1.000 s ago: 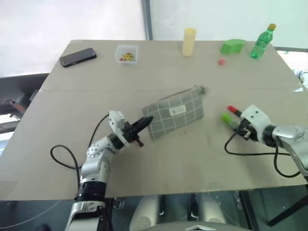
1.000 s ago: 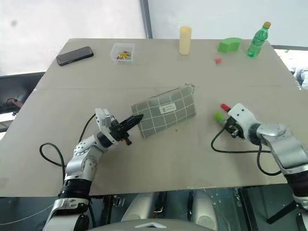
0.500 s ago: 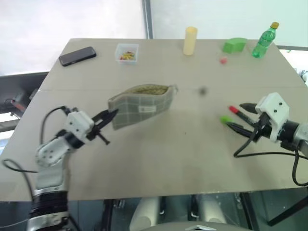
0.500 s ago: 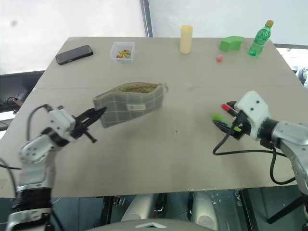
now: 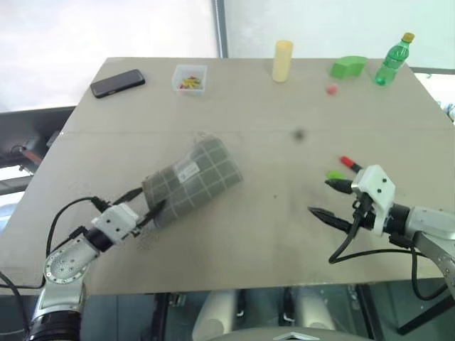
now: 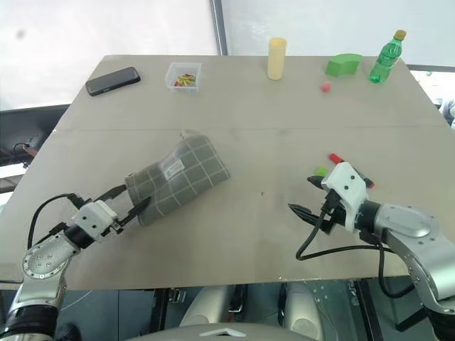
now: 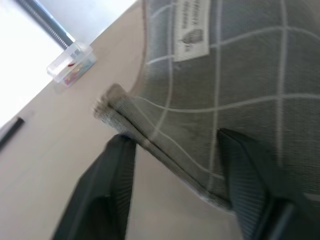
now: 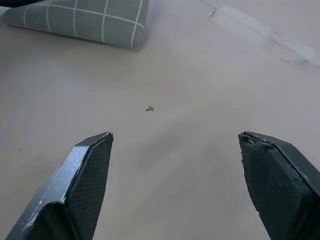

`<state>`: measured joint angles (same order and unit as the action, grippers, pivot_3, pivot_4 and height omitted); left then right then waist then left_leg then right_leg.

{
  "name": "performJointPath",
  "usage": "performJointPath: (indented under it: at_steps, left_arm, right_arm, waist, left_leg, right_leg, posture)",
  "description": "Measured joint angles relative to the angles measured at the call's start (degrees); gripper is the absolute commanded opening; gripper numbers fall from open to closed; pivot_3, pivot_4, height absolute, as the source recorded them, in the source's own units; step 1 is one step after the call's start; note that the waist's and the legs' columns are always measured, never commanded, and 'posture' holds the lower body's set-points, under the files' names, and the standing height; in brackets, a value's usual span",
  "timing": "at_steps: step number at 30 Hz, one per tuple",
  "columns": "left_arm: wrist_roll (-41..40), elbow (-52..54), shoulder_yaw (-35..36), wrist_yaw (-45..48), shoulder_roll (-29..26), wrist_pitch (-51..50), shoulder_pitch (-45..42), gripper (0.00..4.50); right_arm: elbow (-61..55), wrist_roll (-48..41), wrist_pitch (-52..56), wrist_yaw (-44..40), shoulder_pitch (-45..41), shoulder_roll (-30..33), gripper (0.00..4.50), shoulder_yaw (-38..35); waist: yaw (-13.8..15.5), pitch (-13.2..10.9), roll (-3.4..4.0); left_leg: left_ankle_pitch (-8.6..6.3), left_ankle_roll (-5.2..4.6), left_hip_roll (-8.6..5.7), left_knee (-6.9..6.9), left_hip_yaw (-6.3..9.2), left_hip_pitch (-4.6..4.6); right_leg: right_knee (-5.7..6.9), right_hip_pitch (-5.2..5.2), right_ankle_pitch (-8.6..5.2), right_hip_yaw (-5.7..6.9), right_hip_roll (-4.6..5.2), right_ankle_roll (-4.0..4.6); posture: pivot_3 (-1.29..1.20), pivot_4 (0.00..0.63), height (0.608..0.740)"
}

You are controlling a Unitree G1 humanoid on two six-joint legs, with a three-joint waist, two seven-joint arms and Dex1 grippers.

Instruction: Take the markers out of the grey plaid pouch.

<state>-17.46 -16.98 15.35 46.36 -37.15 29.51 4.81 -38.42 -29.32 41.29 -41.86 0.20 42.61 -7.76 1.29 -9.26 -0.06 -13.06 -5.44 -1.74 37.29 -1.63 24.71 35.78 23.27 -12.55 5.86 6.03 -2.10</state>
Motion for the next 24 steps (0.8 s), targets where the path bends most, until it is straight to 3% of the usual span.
performJointPath:
  at_steps: [4, 8, 13, 17, 24]
  left_arm:
    - [-13.95, 6.27, 3.97, 6.25, -1.5, -14.15, 5.18, 2.71]
    - [-20.87, 15.0, 8.93, 11.54, -4.86, -22.9, 14.31, 2.71]
    - [-24.22, 22.09, 11.26, 14.84, -6.04, -31.28, 22.01, 2.75]
    - [-24.19, 23.9, 11.8, 15.78, -5.98, -32.96, 22.28, 3.99]
    - [-21.94, 27.53, 11.43, 15.22, -5.04, -34.26, 22.42, 3.99]
  right_arm:
    - [0.01, -0.56, -2.15, -1.98, 3.79, 1.39, 4.09, -3.08]
    - [-0.18, -2.81, -4.01, -6.05, 8.75, 3.27, 4.09, -9.32]
    - [1.36, -4.67, -4.25, -9.45, 14.19, 5.13, 4.29, -17.06]
    - [2.48, -3.08, -6.4, -10.05, 15.95, 5.5, 4.5, -18.23]
    - [2.31, -2.51, -8.39, -11.32, 19.7, 5.51, 4.5, -19.14]
  waist:
    - [-0.45, -0.03, -0.08]
    - [-0.5, -0.06, -0.01]
    - [-0.22, -0.07, -0.01]
    - [-0.3, -0.06, 0.0]
    - [-0.33, -0.06, 0.02]
  left_leg:
    - [0.0, -0.01, 0.0, 0.05, 0.01, 0.0]
    - [-0.02, -0.01, -0.01, 0.04, -0.01, -0.04]
    - [-0.02, -0.01, 0.02, 0.04, 0.0, -0.07]
    - [-0.02, -0.01, 0.02, 0.04, 0.0, -0.08]
    - [-0.02, -0.01, 0.02, -0.01, -0.01, -0.04]
  right_leg:
    - [0.02, -0.01, -0.12, 0.01, -0.02, -0.19]
    - [-0.02, -0.05, -0.23, -0.06, 0.0, -0.02]
    - [-0.02, -0.08, -0.28, -0.05, 0.0, 0.01]
    - [-0.02, -0.08, -0.28, -0.07, 0.01, 0.01]
    - [-0.02, 0.0, -0.28, -0.07, 0.01, 0.01]
  posture:
    - [0.0, 0.15, 0.74]
    - [0.0, 0.15, 0.74]
    - [0.0, 0.15, 0.74]
    - [0.0, 0.15, 0.74]
    - [0.0, 0.15, 0.74]
